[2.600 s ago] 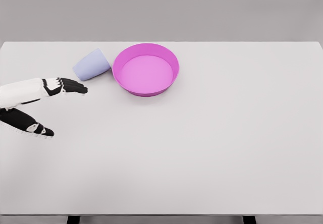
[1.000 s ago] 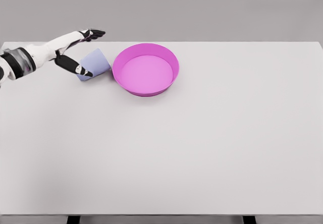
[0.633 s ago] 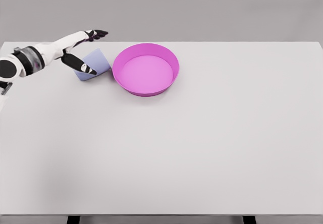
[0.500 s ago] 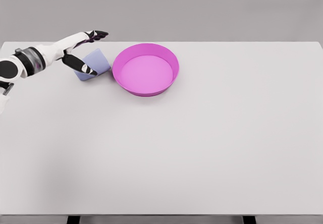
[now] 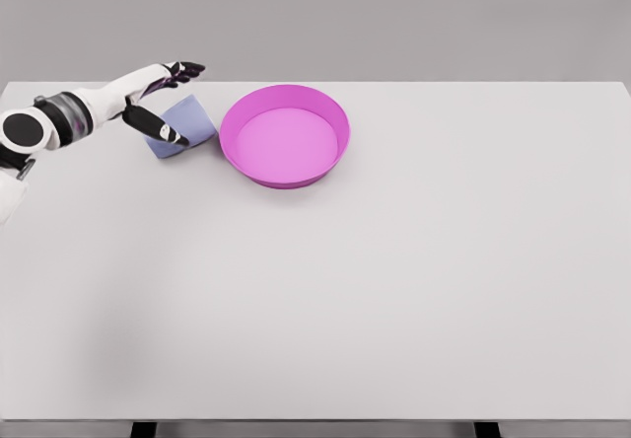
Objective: Flip the cup with left arm and place it on the plate
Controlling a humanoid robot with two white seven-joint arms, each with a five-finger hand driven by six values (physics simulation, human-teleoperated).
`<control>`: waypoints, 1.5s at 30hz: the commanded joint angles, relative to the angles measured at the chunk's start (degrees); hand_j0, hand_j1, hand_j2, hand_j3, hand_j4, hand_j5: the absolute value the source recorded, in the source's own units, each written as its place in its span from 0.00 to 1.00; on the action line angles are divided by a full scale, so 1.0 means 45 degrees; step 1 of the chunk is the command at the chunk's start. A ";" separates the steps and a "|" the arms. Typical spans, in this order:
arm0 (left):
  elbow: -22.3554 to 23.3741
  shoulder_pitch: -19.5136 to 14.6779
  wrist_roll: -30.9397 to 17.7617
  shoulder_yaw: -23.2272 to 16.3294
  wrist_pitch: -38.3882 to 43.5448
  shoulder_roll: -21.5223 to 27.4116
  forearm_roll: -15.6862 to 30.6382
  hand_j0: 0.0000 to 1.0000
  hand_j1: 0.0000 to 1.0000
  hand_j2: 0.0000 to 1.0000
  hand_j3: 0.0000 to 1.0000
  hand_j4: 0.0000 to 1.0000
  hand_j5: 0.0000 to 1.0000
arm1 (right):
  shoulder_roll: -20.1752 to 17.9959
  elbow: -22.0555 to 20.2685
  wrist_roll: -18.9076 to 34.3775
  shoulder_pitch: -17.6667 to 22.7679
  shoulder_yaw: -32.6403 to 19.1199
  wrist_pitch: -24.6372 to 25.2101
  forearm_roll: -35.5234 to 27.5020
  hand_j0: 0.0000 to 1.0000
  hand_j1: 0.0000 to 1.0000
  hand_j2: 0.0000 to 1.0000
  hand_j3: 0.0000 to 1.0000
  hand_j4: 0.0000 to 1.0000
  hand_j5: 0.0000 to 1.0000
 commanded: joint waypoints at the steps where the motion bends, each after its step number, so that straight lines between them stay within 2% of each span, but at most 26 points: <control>1: 0.0094 0.0000 -0.0023 0.0005 0.0020 -0.0033 0.0042 1.00 1.00 1.00 1.00 1.00 1.00 | 0.0000 0.0000 0.0004 0.0000 -0.0005 -0.0002 0.0005 1.00 1.00 1.00 1.00 1.00 1.00; 10: 0.0152 -0.0059 -0.0004 -0.0034 0.0020 -0.0072 0.0022 1.00 1.00 1.00 1.00 1.00 1.00 | 0.0000 0.0000 0.0004 0.0000 -0.0005 -0.0002 0.0005 1.00 1.00 1.00 1.00 1.00 1.00; 14: 0.0777 -0.0195 -0.0023 -0.0034 0.0020 -0.0307 0.0022 1.00 1.00 1.00 1.00 1.00 1.00 | 0.0000 0.0000 0.0004 0.0000 -0.0005 -0.0002 0.0005 1.00 1.00 1.00 1.00 1.00 1.00; 22: 0.1383 -0.0254 0.0016 -0.0054 0.0020 -0.0717 -0.0368 1.00 1.00 1.00 1.00 1.00 1.00 | 0.0000 0.0000 0.0004 0.0000 -0.0005 -0.0002 0.0005 1.00 1.00 1.00 1.00 1.00 1.00; 45: 0.1930 -0.0371 0.0094 -0.0054 0.0020 -0.1029 -0.0388 1.00 1.00 1.00 1.00 1.00 1.00 | 0.0000 0.0000 0.0004 0.0000 -0.0005 -0.0002 0.0005 1.00 1.00 1.00 1.00 1.00 1.00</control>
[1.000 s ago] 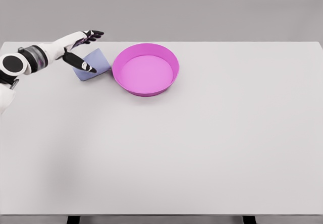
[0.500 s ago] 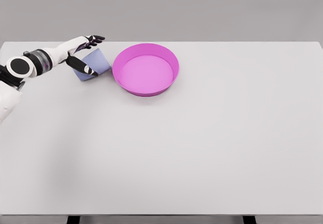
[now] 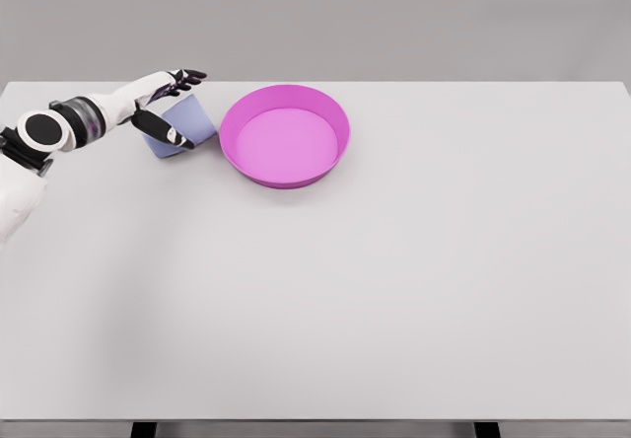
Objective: Flip the cup with left arm and place it on the plate
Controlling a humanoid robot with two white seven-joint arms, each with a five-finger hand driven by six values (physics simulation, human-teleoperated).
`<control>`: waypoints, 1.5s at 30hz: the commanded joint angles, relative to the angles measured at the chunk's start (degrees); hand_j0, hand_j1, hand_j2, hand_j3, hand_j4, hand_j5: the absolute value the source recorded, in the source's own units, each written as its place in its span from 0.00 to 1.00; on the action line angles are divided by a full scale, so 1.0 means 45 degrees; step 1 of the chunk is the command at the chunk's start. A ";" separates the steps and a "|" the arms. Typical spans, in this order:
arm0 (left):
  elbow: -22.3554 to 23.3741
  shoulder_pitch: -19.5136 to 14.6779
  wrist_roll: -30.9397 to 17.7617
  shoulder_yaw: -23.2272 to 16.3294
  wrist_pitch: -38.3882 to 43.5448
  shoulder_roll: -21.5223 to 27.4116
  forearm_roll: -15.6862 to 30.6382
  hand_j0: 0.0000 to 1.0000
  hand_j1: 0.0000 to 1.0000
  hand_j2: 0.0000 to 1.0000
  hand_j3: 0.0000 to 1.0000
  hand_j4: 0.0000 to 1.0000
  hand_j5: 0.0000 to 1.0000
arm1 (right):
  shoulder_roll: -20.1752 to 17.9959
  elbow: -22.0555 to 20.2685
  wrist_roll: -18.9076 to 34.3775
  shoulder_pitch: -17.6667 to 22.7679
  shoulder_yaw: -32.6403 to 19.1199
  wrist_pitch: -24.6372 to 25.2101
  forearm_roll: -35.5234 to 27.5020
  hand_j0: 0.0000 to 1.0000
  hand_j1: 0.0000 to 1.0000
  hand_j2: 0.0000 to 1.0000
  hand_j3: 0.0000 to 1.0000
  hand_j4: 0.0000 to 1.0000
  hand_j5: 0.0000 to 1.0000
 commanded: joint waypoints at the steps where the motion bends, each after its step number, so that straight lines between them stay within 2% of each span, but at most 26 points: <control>1: 0.0025 0.0000 0.0011 0.0020 -0.0001 -0.0020 0.0040 1.00 1.00 1.00 1.00 1.00 1.00 | 0.0000 0.0001 0.0004 0.0000 -0.0007 -0.0002 0.0006 1.00 1.00 1.00 1.00 1.00 1.00; 18: 0.0670 0.0000 0.0050 0.0000 0.0018 -0.0372 -0.0488 1.00 1.00 1.00 1.00 1.00 1.00 | 0.0000 0.0001 0.0004 0.0000 -0.0007 -0.0002 0.0006 1.00 1.00 1.00 1.00 1.00 1.00; 22: 0.0650 0.0020 0.0050 0.0000 -0.0001 -0.0372 -0.0468 0.74 0.74 0.74 0.74 0.74 0.74 | 0.0000 0.0001 0.0004 0.0000 -0.0007 -0.0002 0.0006 1.00 1.00 1.00 1.00 1.00 1.00; 25: 0.0650 0.0020 0.0050 0.0000 0.0018 -0.0372 -0.0468 0.67 0.67 0.67 0.67 0.67 0.67 | 0.0000 0.0001 0.0004 0.0000 -0.0007 -0.0002 0.0006 1.00 1.00 1.00 1.00 1.00 1.00; 38: 0.0650 -0.0176 0.0070 0.0293 -0.0080 -0.0157 -0.0312 0.64 0.64 0.64 0.64 0.64 0.64 | 0.0000 0.0001 0.0004 0.0000 -0.0007 -0.0002 0.0006 1.00 1.00 1.00 1.00 1.00 1.00; 40: 0.0534 -0.0176 0.0070 0.0663 -0.0138 -0.0157 -0.0312 0.63 0.63 0.63 0.63 0.63 0.63 | 0.0000 0.0001 0.0004 0.0000 -0.0007 -0.0002 0.0006 1.00 1.00 1.00 1.00 1.00 1.00; 42: 0.0455 -0.0137 0.0070 0.1269 -0.0996 -0.0157 -0.0312 0.63 0.63 0.63 0.63 0.63 0.63 | 0.0000 0.0001 0.0004 0.0000 -0.0007 -0.0002 0.0006 1.00 1.00 1.00 1.00 1.00 1.00; 45: 0.0416 -0.0176 0.0070 0.1309 -0.1837 -0.0157 -0.0312 0.63 0.63 0.63 0.63 0.63 0.63 | 0.0000 0.0001 0.0004 0.0000 -0.0007 -0.0002 0.0006 1.00 1.00 1.00 1.00 1.00 1.00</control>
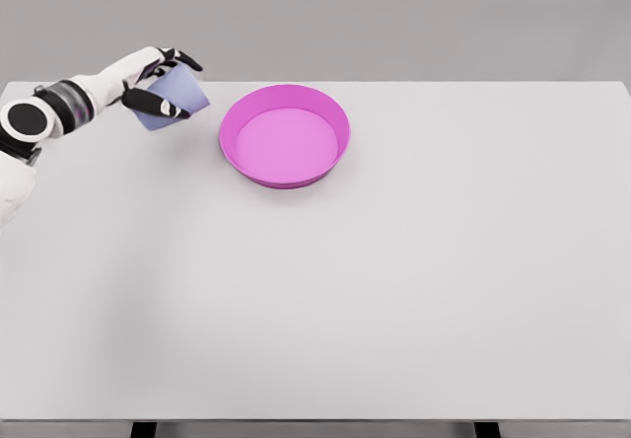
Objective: Flip the cup with left arm and place it on the plate
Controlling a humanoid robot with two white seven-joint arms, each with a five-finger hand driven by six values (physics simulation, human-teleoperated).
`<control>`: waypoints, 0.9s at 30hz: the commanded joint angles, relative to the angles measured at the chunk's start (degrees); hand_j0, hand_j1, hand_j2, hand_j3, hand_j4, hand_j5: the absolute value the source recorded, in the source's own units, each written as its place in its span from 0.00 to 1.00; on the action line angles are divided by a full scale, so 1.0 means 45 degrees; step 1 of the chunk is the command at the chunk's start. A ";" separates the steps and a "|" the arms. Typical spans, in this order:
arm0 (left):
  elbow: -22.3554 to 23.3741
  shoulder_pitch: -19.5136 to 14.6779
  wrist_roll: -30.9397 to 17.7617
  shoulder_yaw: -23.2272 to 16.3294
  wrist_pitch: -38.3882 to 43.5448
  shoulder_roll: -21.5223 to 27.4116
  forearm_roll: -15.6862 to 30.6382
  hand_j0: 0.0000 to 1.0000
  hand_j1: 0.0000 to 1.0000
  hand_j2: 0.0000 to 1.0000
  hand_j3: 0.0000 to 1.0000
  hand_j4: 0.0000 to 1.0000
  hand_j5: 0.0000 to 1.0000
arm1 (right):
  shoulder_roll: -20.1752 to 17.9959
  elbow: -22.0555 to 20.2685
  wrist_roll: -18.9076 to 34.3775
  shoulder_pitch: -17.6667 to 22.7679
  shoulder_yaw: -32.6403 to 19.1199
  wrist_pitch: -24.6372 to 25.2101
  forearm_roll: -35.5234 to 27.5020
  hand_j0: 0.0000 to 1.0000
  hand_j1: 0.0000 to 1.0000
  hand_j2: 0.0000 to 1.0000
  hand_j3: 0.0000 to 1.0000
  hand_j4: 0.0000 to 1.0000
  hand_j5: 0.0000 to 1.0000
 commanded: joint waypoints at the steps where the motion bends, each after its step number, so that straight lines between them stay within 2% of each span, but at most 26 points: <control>1: -0.0055 0.0000 0.0027 0.0319 -0.1004 0.0009 0.0047 0.63 0.63 0.63 0.63 0.63 0.63 | 0.0000 0.0001 0.0004 0.0000 -0.0004 -0.0002 0.0006 1.00 1.00 1.00 1.00 1.00 1.00; 3: -0.0055 0.0020 0.0027 0.0710 -0.2020 -0.0050 0.0047 0.63 0.63 0.63 0.63 0.63 0.63 | 0.0000 0.0001 0.0004 0.0000 -0.0004 -0.0002 0.0006 1.00 1.00 1.00 1.00 1.00 1.00; 6: -0.0484 0.0097 0.0203 0.0730 -0.3836 -0.0147 0.0378 0.63 0.63 0.63 0.63 0.63 0.63 | 0.0000 0.0001 0.0004 0.0000 -0.0004 -0.0002 0.0006 1.00 1.00 1.00 1.00 1.00 1.00; 11: -0.0562 0.0137 0.0359 0.0555 -0.5926 -0.0538 0.1160 0.63 0.63 0.63 0.63 0.63 0.63 | 0.0000 0.0001 0.0004 0.0000 0.0016 -0.0002 0.0006 1.00 1.00 1.00 1.00 1.00 1.00; 15: -0.0601 0.0410 0.0320 0.0457 -0.6049 -0.1202 0.2742 0.63 0.63 0.63 0.63 0.63 0.63 | 0.0000 0.0001 0.0004 0.0000 -0.0004 -0.0002 0.0006 1.00 1.00 1.00 1.00 1.00 1.00; 18: -0.0621 0.0722 0.0203 0.0457 -0.6049 -0.1690 0.3367 0.63 0.63 0.63 0.63 0.63 0.63 | 0.0000 0.0001 0.0004 0.0000 -0.0004 -0.0002 0.0006 1.00 1.00 1.00 1.00 1.00 1.00; 22: -0.1031 0.1074 0.0203 0.0437 -0.6049 -0.2101 0.5046 0.63 0.63 0.63 0.63 0.63 0.63 | 0.0000 0.0001 0.0004 0.0000 -0.0004 -0.0002 0.0006 1.00 1.00 1.00 1.00 1.00 1.00; 25: -0.1051 0.1270 0.0203 -0.0148 -0.6049 -0.2198 0.6258 0.63 0.63 0.63 0.63 0.63 0.63 | 0.0000 0.0001 0.0004 0.0000 -0.0004 -0.0002 0.0006 1.00 1.00 1.00 1.00 1.00 1.00; 27: -0.1051 0.1387 0.0203 -0.0188 -0.6049 -0.2218 0.6414 0.63 0.63 0.63 0.63 0.63 0.63 | 0.0000 0.0001 0.0004 0.0000 -0.0004 -0.0002 0.0006 1.00 1.00 1.00 1.00 1.00 1.00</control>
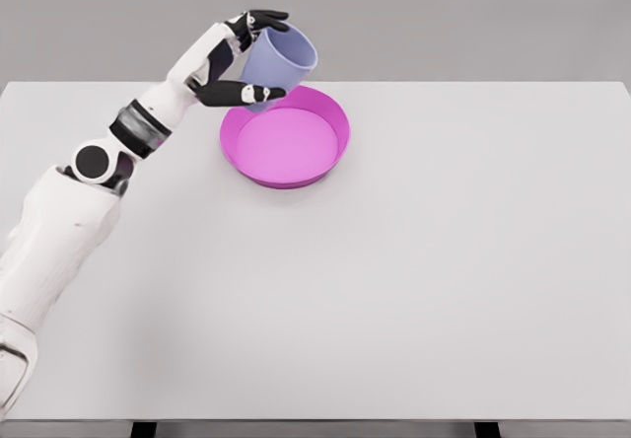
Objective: Flip the cup with left arm and place it on the plate
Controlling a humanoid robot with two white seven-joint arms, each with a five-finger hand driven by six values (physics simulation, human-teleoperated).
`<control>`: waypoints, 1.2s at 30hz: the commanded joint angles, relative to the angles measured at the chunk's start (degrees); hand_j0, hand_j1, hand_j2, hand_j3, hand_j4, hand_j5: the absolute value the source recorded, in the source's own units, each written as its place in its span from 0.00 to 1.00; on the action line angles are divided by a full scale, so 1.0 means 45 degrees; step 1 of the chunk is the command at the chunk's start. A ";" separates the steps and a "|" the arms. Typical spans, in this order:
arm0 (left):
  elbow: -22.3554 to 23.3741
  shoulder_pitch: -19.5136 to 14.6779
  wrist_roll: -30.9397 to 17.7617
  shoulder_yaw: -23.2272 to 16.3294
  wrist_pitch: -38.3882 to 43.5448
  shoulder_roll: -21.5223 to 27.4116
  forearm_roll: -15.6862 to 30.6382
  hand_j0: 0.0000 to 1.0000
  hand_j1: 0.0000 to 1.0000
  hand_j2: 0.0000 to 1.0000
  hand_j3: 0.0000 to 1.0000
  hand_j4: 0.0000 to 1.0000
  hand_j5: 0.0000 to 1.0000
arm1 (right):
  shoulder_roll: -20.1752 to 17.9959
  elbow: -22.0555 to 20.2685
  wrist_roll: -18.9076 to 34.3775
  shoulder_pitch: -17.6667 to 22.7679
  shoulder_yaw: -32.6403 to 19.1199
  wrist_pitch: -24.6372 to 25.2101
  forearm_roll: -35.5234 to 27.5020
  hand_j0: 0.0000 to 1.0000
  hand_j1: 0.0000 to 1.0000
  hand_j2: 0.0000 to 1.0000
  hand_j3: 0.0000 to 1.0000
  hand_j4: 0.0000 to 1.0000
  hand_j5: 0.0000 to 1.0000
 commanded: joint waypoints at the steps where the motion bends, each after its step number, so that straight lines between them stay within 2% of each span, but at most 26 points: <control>1: -0.0045 0.0000 0.0042 -0.0148 0.0012 -0.0148 0.0652 0.64 0.64 0.64 0.64 0.64 0.64 | 0.0000 0.0001 0.0004 0.0000 -0.0004 -0.0002 0.0006 1.00 1.00 1.00 1.00 1.00 1.00; 6: -0.0025 0.0312 0.0160 -0.0148 0.0012 -0.0285 0.1707 0.64 0.64 0.64 0.64 0.64 0.64 | 0.0000 0.0001 0.0004 0.0000 -0.0004 -0.0002 0.0006 1.00 1.00 1.00 1.00 1.00 1.00; 12: 0.0014 0.0625 0.1272 -0.0148 0.0012 -0.0480 0.1942 0.60 0.60 0.60 0.60 0.60 0.60 | 0.0000 0.0001 0.0004 0.0000 -0.0004 -0.0002 0.0006 1.00 1.00 1.00 1.00 1.00 1.00; 16: -0.0025 0.0820 0.2542 -0.0656 0.0012 -0.0558 0.1903 0.57 0.57 0.57 0.57 0.57 0.57 | 0.0000 0.0001 0.0004 0.0000 -0.0004 -0.0002 0.0006 1.00 1.00 1.00 1.00 1.00 1.00; 20: -0.0474 0.0957 0.2699 -0.0793 0.0012 -0.0753 0.1883 0.54 0.54 0.54 0.54 0.54 0.54 | 0.0000 0.0001 0.0004 0.0000 -0.0004 -0.0002 0.0006 1.00 1.00 1.00 1.00 1.00 1.00; 25: -0.1177 0.1465 0.5120 -0.0793 0.0012 -0.1125 0.1942 0.49 0.49 0.49 0.49 0.49 0.49 | 0.0000 0.0001 0.0004 0.0000 -0.0004 -0.0002 0.0006 1.00 1.00 1.00 1.00 1.00 1.00; 29: -0.1177 0.1602 0.5823 -0.0793 0.0012 -0.1086 0.1844 0.49 0.49 0.49 0.49 0.49 0.49 | 0.0000 0.0001 0.0004 0.0000 -0.0004 -0.0002 0.0006 1.00 1.00 1.00 1.00 1.00 1.00; 31: -0.1177 0.1660 0.5843 -0.0812 0.0012 -0.1105 0.1591 0.49 0.49 0.49 0.49 0.49 0.49 | 0.0000 0.0001 0.0004 0.0000 0.0016 -0.0002 0.0006 1.00 1.00 1.00 1.00 1.00 1.00; 33: -0.1177 0.1660 0.5882 -0.0793 0.0012 -0.1086 0.0848 0.49 0.49 0.49 0.49 0.49 0.49 | 0.0000 0.0001 0.0004 0.0000 -0.0004 -0.0002 0.0006 1.00 1.00 1.00 1.00 1.00 1.00; 36: -0.1197 0.1680 0.5863 -0.0793 0.0012 -0.1027 0.0789 0.48 0.48 0.48 0.48 0.48 0.48 | 0.0000 0.0001 0.0004 0.0000 -0.0004 -0.0002 0.0006 1.00 1.00 1.00 1.00 1.00 1.00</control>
